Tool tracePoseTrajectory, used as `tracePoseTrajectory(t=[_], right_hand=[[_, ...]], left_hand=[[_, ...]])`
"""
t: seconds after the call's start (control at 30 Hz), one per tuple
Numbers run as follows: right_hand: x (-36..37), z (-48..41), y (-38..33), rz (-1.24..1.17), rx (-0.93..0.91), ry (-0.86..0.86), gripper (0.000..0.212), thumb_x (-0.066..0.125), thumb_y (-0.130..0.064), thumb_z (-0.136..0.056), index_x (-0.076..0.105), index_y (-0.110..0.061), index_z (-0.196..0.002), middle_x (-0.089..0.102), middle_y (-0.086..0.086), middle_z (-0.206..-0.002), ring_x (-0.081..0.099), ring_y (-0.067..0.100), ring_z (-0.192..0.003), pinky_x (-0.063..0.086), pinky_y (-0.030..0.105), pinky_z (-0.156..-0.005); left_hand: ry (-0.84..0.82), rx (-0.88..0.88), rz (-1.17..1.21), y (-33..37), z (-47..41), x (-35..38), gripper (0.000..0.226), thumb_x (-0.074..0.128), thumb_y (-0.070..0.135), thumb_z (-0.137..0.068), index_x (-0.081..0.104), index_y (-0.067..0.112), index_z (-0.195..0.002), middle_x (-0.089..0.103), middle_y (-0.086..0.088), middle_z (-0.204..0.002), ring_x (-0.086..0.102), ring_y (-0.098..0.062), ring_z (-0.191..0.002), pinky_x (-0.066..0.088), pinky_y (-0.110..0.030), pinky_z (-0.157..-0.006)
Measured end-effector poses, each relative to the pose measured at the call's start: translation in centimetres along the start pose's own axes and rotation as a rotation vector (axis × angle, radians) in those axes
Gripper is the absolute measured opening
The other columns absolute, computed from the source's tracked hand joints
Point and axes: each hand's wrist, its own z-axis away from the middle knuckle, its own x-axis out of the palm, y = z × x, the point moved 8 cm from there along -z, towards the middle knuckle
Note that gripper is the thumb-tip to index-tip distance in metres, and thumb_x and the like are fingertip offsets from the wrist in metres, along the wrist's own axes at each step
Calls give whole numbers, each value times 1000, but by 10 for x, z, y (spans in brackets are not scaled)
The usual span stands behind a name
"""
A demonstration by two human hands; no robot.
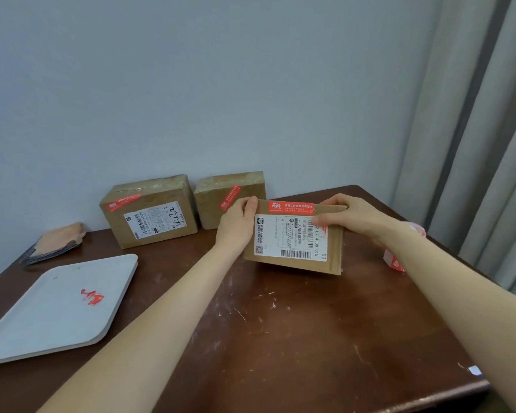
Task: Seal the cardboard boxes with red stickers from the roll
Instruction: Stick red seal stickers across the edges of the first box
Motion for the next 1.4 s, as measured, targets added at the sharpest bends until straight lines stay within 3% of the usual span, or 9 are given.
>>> tracePoseTrajectory(t=[0.07,0.13,0.3,0.57,0.8,1.03,1.17,1.4], right_hand=[[0,1,1,-51,-20,33,43,81,-29,-73,61,-21,-111,70,0,-99,67,12,-90,50,23,-71],[2,2,2,-71,-35,53,41,80,-28,-74,62,-22,-109,70,0,-99,67,12,-89,51,23,-70],[4,2,2,-60,-51,83,39,80,-31,-74,61,-24,-108,70,-1,-97,67,12,-89,53,25,-72],[4,2,2,-38,-64,90,40,79,-32,-74,59,-23,-108,69,-2,-98,66,12,-91,53,27,-76],[4,4,2,-50,-57,78,40,78,-30,-76,59,-22,-109,69,-1,-98,66,13,-91,53,28,-78],[4,3,1,-44,-50,68,40,78,-30,-76,59,-23,-110,69,-2,-98,66,11,-89,52,25,-73],[4,3,0,-50,-53,68,42,79,-30,-75,59,-20,-111,70,0,-99,67,11,-89,50,22,-68],[4,2,2,-45,-46,63,42,79,-30,-74,59,-21,-109,70,0,-98,67,13,-90,52,25,-74]], left_hand=[[130,105,8,8,6,-9,35,41,33,-99,53,19,-129,56,4,-126,51,-10,-115,41,-27,-91],[242,236,-52,16,13,-15,32,50,28,-95,57,22,-126,52,5,-128,47,-11,-122,39,-26,-98],[263,377,-171,30,19,-10,27,56,20,-92,65,16,-117,54,5,-122,48,-7,-117,33,-15,-92],[279,368,-152,32,18,-14,18,60,21,-90,71,18,-104,62,7,-106,56,-6,-99,39,-16,-86],[281,352,-77,32,20,-16,18,64,20,-87,74,18,-102,63,7,-104,57,-6,-96,45,-21,-88],[275,334,-82,35,20,-18,15,65,20,-86,75,19,-98,65,8,-102,58,-6,-94,46,-22,-86],[259,304,-113,36,19,-18,13,65,23,-86,74,20,-95,65,9,-100,56,-4,-92,40,-15,-82],[242,256,-184,39,17,-17,9,66,27,-86,69,20,-88,61,9,-97,53,-5,-87,38,-19,-74]])
